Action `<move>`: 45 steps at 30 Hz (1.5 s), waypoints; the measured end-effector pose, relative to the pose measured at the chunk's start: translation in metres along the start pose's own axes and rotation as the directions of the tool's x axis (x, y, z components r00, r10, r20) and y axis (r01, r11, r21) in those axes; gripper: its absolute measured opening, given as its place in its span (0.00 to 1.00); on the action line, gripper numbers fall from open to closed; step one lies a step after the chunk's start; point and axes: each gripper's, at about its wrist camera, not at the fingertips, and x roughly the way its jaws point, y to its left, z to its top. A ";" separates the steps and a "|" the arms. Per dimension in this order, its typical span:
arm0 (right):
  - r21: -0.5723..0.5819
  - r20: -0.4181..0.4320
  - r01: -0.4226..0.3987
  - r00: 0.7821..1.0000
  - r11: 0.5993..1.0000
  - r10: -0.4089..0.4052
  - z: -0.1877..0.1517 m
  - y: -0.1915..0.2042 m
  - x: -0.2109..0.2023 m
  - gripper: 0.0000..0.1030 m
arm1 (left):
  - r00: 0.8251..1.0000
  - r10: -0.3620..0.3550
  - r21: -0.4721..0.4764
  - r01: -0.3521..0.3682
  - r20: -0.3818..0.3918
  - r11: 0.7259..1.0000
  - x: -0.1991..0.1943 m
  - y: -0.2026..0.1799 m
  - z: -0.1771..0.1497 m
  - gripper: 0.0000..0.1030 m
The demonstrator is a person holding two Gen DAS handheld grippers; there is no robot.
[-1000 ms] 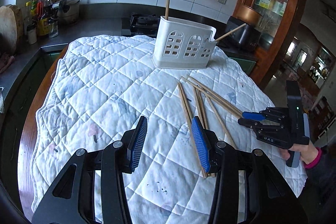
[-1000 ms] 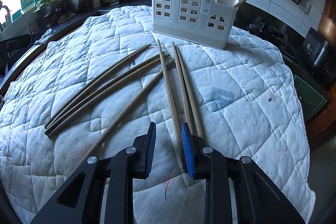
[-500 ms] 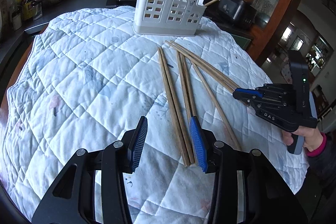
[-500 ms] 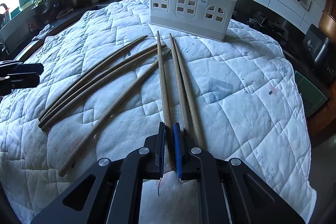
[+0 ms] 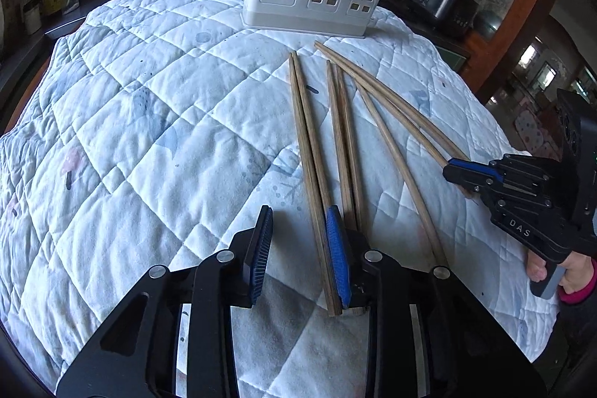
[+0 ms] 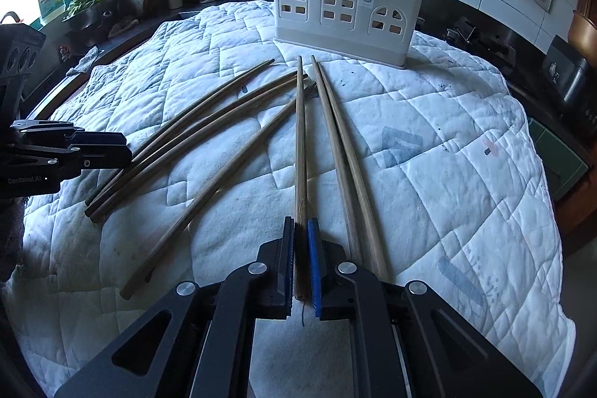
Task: Organize utensils
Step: 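Move the right gripper back to the chopsticks and close on one, then lift the chopstick with the right gripper and carry it over the caddy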
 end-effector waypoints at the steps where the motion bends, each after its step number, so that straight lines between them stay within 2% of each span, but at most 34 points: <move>1: 0.002 0.002 -0.001 1.000 1.000 0.001 0.000 0.000 0.000 0.07 | 1.000 0.007 0.000 -0.007 -0.001 1.000 0.001 0.000 0.000 0.28; 6: 0.011 0.003 -0.004 1.000 1.000 0.004 -0.002 0.000 -0.001 0.07 | 0.998 0.060 0.023 -0.060 0.011 0.998 0.000 -0.002 0.001 0.25; 11: 0.009 0.004 0.003 1.000 1.000 -0.003 -0.003 0.001 0.000 0.08 | 0.998 0.065 0.021 -0.065 0.003 0.998 0.003 -0.008 0.001 0.24; 17: 0.021 0.004 0.009 1.000 1.000 -0.009 -0.003 0.001 -0.001 0.08 | 0.986 0.166 0.029 -0.166 0.027 0.986 0.011 -0.018 0.000 0.18; 19: 0.028 0.005 0.013 1.000 1.000 -0.013 -0.003 0.001 -0.001 0.08 | 0.983 0.178 0.022 -0.179 0.042 0.984 0.011 -0.017 0.001 0.14; 21: 0.031 0.008 0.015 1.000 0.999 -0.015 -0.003 0.001 -0.001 0.08 | 0.985 0.166 -0.002 -0.166 0.044 0.986 0.008 -0.014 0.001 0.11; 26: 0.046 0.016 0.010 1.000 0.999 -0.011 -0.004 0.000 -0.001 0.08 | 0.992 0.119 -0.018 -0.118 0.051 0.993 0.005 -0.010 -0.005 0.10; 31: 0.055 0.024 0.021 0.999 0.998 -0.022 -0.004 0.001 -0.002 0.07 | 0.991 0.119 -0.002 -0.120 0.053 0.993 0.008 -0.012 -0.004 0.10; 34: 0.054 0.039 0.033 0.999 0.998 -0.035 -0.004 0.004 -0.008 0.07 | 0.993 0.109 -0.008 -0.109 0.051 0.994 0.004 -0.009 -0.002 0.05; 39: 0.043 0.105 0.059 0.992 0.997 -0.064 0.003 0.009 -0.034 0.07 | 0.993 0.083 0.003 -0.084 0.087 0.996 -0.015 -0.005 0.005 0.05; 45: 0.037 0.220 0.069 0.973 0.997 -0.076 0.024 0.014 -0.073 0.07 | 0.988 0.042 0.004 -0.043 0.150 0.999 -0.040 -0.001 0.016 0.05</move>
